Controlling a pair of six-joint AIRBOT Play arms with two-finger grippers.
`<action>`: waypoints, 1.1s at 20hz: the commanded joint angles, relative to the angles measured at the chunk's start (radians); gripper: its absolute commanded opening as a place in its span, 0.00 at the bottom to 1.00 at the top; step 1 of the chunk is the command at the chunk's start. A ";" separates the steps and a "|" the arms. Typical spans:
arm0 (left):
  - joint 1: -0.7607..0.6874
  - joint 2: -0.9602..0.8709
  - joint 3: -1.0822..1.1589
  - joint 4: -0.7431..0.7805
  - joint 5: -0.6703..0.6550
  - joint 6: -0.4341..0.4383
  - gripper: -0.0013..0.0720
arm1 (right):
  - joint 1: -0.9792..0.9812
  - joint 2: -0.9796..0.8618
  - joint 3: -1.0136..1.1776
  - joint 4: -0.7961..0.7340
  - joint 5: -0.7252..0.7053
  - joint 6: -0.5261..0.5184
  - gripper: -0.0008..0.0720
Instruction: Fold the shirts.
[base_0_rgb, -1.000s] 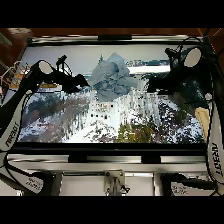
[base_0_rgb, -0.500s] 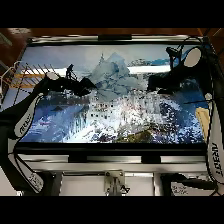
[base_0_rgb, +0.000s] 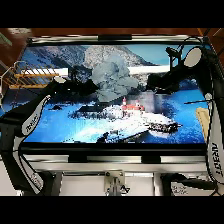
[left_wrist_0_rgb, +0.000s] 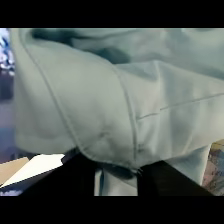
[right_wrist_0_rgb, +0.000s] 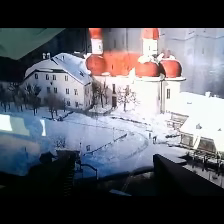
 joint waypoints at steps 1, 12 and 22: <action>-0.003 -0.006 0.005 -0.024 0.030 0.024 0.17 | 0.001 0.000 0.000 0.014 0.002 0.005 0.86; -0.006 0.273 0.062 0.581 -0.382 0.028 0.09 | 0.000 0.000 0.000 0.011 -0.002 -0.012 0.87; -0.053 1.134 -0.929 0.595 -0.303 -0.184 0.09 | 0.138 -0.082 0.000 0.111 -0.172 -0.034 0.96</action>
